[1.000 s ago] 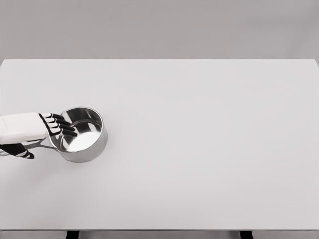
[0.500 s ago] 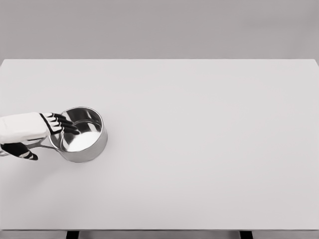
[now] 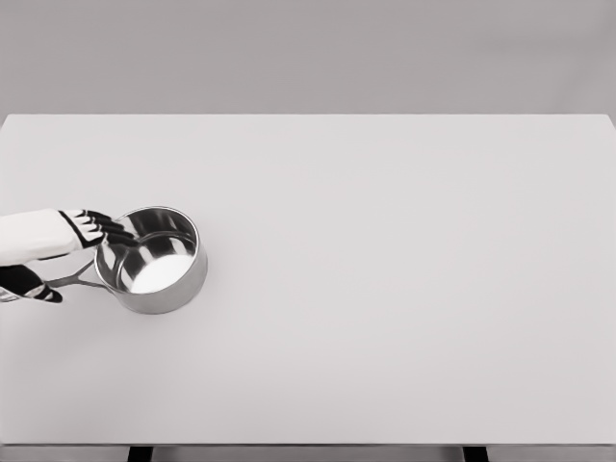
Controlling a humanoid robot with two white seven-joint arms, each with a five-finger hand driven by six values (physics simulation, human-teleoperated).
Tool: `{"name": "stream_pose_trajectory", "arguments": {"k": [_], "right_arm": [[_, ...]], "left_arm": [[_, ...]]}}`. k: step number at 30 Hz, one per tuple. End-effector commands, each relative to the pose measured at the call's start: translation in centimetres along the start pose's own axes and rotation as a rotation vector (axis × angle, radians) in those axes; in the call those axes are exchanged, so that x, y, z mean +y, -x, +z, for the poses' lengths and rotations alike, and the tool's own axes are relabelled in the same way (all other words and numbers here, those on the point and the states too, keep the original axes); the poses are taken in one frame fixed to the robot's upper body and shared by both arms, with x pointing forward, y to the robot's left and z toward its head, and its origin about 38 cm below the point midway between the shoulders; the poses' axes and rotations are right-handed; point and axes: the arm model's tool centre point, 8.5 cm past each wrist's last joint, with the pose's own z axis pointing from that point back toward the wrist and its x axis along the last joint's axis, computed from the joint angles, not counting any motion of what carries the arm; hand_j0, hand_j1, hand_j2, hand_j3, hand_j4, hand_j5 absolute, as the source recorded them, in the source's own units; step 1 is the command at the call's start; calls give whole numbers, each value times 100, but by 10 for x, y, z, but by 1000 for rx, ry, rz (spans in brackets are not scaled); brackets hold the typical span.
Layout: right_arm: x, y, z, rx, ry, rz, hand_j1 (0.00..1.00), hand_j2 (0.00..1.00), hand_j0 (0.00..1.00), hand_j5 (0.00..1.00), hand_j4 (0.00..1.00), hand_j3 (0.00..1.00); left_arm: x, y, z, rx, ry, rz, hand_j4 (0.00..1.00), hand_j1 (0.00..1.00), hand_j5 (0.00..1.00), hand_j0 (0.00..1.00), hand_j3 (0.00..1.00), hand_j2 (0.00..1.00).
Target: Rotate pot handle
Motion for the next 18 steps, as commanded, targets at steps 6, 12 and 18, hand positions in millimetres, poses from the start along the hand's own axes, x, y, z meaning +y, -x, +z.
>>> {"name": "stream_pose_trajectory", "arguments": {"k": [6, 12, 18], "right_arm": [[0, 0, 0, 0, 0, 0, 100, 100, 100, 100, 100, 100], [0, 0, 0, 0, 0, 0, 100, 100, 100, 100, 100, 100], [0, 0, 0, 0, 0, 0, 100, 100, 100, 100, 100, 100]], "left_arm": [[0, 8, 5, 25, -6, 18, 100, 100, 100, 100, 100, 100], [2, 12, 9, 40, -12, 17, 100, 100, 100, 100, 100, 100], [6, 14, 11, 52, -23, 8, 100, 100, 100, 100, 100, 100]]}}
